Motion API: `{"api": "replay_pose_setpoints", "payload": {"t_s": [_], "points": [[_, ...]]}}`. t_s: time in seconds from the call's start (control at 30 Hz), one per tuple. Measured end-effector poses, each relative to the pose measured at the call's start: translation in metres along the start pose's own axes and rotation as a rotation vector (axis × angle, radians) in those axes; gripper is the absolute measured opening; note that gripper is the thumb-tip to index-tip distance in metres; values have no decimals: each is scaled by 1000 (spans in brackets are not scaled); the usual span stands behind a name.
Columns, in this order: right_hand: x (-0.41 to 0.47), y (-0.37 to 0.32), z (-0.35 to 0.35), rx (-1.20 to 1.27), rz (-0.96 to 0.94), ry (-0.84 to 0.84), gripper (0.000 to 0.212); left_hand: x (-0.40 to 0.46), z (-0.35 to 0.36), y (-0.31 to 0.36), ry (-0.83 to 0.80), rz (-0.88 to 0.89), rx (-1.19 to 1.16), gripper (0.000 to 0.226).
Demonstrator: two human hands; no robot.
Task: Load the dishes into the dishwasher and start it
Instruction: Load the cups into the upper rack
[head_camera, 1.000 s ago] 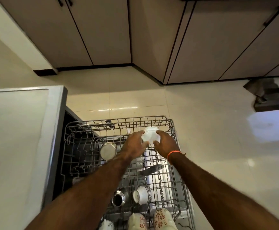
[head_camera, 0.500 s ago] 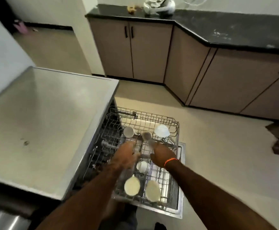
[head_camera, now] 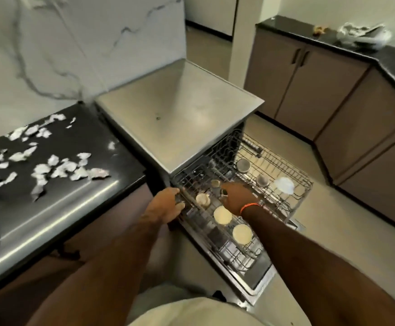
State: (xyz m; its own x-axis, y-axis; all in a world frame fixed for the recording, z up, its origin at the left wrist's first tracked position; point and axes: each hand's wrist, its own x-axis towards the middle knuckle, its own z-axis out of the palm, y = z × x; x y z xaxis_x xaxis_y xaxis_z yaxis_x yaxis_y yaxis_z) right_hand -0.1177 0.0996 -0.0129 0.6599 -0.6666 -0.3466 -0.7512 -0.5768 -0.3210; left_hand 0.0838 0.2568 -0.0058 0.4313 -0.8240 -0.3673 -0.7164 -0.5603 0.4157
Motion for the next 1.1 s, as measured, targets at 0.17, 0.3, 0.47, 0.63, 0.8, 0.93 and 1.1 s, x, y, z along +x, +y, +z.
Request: {"api": "replay_pose_setpoints", "payload": {"t_s": [0.17, 0.3, 0.47, 0.63, 0.8, 0.93, 1.1], "points": [[-15, -46, 14, -25, -111, -31, 38, -45, 0, -47, 63, -89, 12, 61], [-28, -67, 29, -43, -159, -36, 35, -73, 8, -70, 42, -105, -7, 61], [-48, -77, 47, -80, -188, -59, 35, -106, 29, -84, 17, -153, -43, 75], [-65, -57, 54, -49, -224, -53, 38, -135, 52, -65, 17, -157, -46, 76], [-70, -15, 48, -93, -287, -103, 45, -142, 79, -28, 68, -179, -59, 73], [-66, 23, 35, -120, -369, -139, 46, -148, 109, 18, 104, -244, -75, 63], [-69, 75, 20, -210, -506, -180, 46, -159, 158, 85, 176, -342, -132, 66]]}}
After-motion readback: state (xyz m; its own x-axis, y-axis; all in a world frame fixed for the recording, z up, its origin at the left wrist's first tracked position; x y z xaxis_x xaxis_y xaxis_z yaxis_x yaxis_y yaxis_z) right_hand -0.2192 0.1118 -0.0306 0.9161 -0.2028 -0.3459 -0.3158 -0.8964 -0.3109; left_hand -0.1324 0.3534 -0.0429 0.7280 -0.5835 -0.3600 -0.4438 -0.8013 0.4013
